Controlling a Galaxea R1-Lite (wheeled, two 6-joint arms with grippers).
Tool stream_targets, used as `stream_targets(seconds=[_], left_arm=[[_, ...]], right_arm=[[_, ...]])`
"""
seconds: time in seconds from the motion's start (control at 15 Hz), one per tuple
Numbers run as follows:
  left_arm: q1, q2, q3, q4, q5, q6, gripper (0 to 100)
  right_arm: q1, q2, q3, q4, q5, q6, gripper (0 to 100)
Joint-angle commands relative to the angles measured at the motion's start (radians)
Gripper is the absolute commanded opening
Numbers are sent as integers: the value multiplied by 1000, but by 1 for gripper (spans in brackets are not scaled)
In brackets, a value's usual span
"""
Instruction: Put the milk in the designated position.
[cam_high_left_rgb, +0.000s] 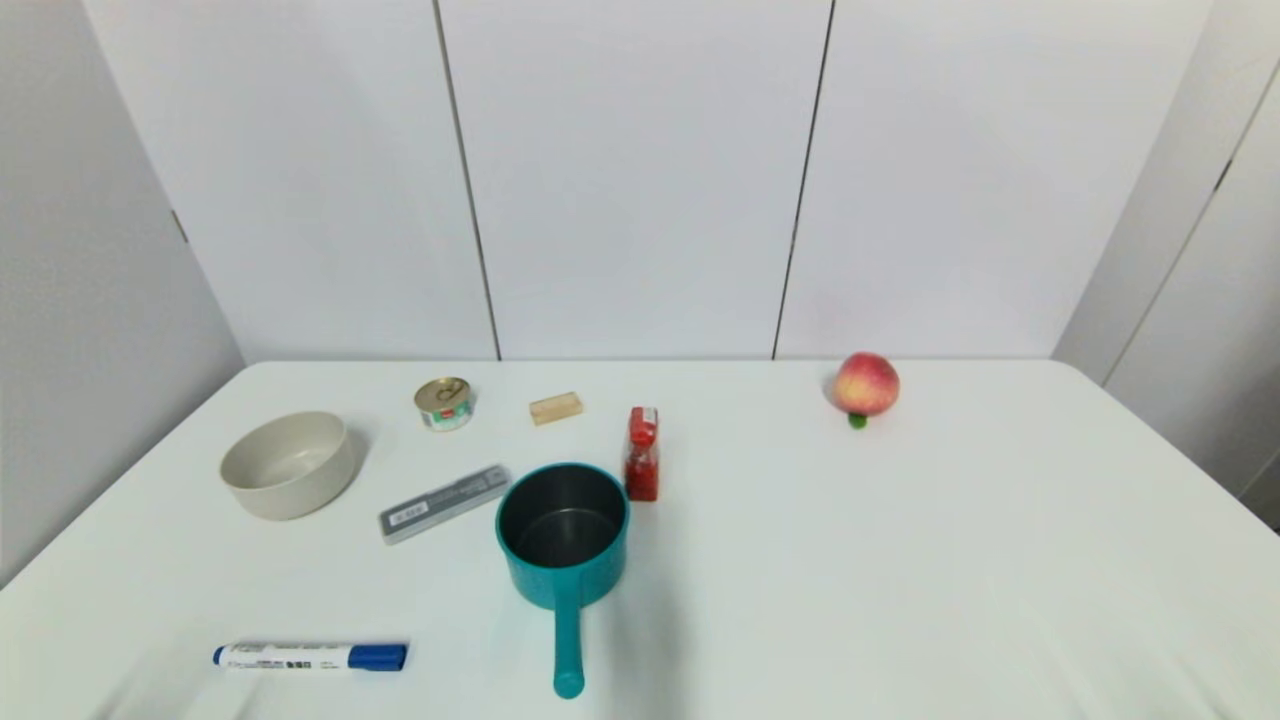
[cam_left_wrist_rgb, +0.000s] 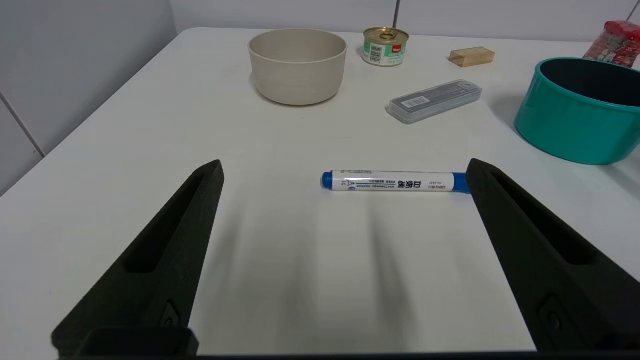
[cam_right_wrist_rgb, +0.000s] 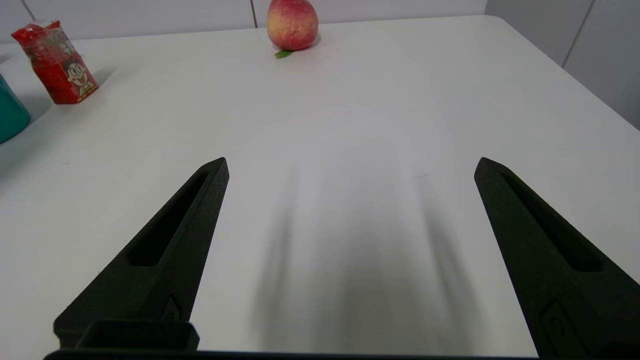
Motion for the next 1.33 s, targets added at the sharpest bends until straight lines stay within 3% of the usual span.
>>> stream_targets(seconds=[0.07,0.53,0.93,1.13,1.33], left_arm=[[0,1,0,0,0,0,100],[2,29,-6,0,6,18,100],[8,584,-242,-332,-14,118,100],[-1,914,-503,-390,-135,264,100],[-81,1251,-790,-402,-347,397,100]], right_arm=[[0,1,0,0,0,1,100],[0,1,0,0,0,1,100],[0,1,0,0,0,1,100],[0,1,0,0,0,1,100],[0,1,0,0,0,1,100]])
